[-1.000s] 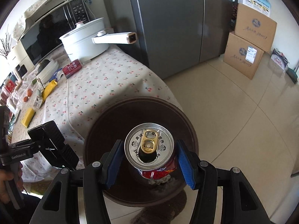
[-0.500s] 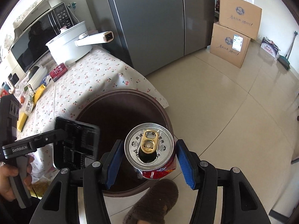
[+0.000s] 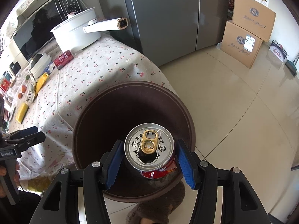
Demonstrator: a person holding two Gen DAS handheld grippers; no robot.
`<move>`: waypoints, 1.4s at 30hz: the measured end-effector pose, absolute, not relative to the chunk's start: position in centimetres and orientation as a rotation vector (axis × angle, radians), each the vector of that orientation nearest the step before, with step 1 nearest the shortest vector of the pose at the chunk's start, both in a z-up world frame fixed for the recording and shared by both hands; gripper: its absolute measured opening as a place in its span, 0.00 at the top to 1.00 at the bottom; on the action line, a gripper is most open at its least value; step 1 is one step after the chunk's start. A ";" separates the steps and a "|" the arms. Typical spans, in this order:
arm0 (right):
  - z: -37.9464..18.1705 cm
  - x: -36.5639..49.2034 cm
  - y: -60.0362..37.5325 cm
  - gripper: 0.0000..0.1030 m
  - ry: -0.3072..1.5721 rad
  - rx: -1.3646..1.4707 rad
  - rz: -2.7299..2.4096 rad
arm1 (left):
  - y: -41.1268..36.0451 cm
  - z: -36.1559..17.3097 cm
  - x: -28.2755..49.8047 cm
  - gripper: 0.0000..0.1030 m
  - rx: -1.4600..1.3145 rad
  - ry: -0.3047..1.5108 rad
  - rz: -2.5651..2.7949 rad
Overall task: Collect trash
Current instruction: 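Open the right gripper over the bin to drop the red can, then reach the left gripper to the yellow sponge and grasp it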
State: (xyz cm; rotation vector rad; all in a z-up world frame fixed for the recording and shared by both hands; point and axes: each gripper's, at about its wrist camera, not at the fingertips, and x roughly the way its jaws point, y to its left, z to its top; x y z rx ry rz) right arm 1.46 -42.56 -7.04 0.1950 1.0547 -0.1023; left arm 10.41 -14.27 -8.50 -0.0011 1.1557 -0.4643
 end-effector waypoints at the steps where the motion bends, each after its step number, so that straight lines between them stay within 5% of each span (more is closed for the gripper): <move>1: -7.2 1.8 -42.4 0.43 1.057 0.201 -0.097 | -13.7 -8.6 10.3 0.01 0.000 1.157 -0.458; 5: -7.1 2.7 -41.4 0.27 1.047 0.240 -0.071 | -11.7 -8.7 10.1 0.01 -0.008 1.164 -0.432; 11: -5.9 3.6 -39.1 0.21 1.026 0.221 -0.038 | -9.4 -8.5 9.7 0.01 -0.011 1.162 -0.398; 42: -4.4 12.9 -23.8 0.17 1.065 0.057 0.145 | 7.5 -7.9 14.7 0.01 0.109 1.163 -0.214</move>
